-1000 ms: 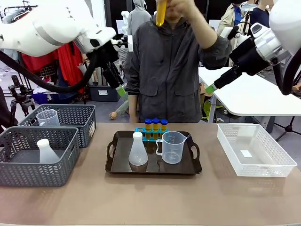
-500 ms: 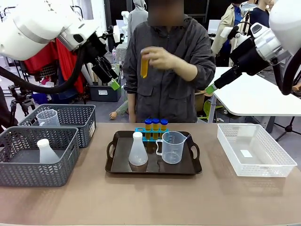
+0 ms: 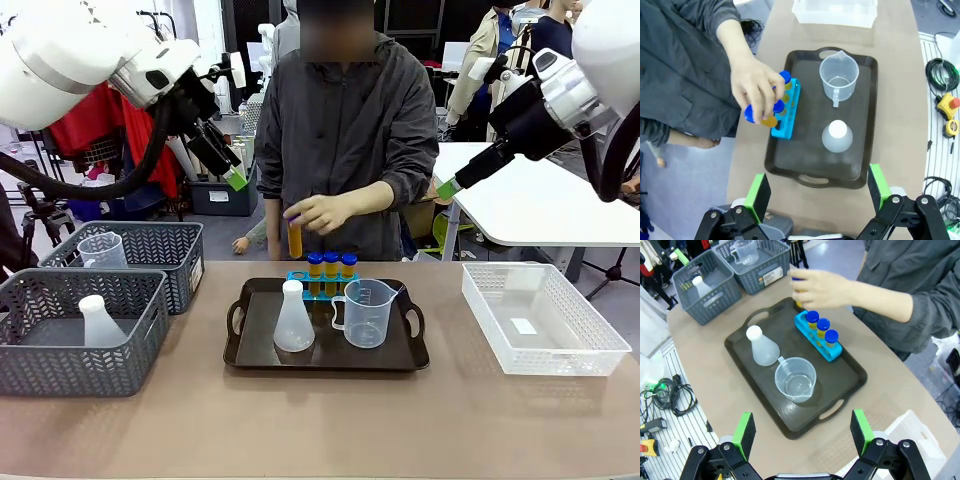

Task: Prepare the laboratory tools.
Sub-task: Pick up one Small flask and place it on the Handle tray.

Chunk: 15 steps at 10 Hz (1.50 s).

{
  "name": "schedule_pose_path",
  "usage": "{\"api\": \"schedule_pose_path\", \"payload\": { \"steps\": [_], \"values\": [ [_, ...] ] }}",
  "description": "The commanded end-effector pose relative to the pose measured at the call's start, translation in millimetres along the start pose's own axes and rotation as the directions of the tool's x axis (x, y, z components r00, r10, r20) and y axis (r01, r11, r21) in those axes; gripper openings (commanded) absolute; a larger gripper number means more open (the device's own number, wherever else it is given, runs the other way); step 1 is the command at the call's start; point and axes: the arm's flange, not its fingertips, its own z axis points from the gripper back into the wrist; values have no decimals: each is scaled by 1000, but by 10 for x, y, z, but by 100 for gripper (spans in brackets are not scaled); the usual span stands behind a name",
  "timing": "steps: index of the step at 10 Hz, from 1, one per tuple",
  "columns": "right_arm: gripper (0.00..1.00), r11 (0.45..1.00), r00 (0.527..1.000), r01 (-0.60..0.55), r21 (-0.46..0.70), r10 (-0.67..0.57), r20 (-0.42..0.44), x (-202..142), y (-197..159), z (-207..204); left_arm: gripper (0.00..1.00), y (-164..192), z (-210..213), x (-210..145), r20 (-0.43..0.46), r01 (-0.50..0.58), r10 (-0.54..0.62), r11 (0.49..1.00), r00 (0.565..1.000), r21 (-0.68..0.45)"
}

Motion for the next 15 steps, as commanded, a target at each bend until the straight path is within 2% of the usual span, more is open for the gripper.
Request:
{"api": "schedule_pose_path", "payload": {
  "steps": [1, 3, 4, 15],
  "values": [
    [100, 1000, 1000, -8, 2, 8, 6, -3, -12, 5, 100, -77, 5, -54, 13, -16, 16, 1000, 1000, 15],
    [100, 1000, 1000, -8, 2, 8, 6, -3, -12, 5, 100, -61, -26, -38, -34, -21, 21, 1000, 999, 16],
    [100, 1000, 1000, -8, 2, 8, 6, -3, -12, 5, 100, -13, 6, -13, 0, -2, 2, 1000, 1000, 3],
    [100, 1000, 1000, -8, 2, 8, 6, -3, -12, 5, 100, -13, 6, -13, 0, -2, 2, 1000, 1000, 3]
  ]
}}
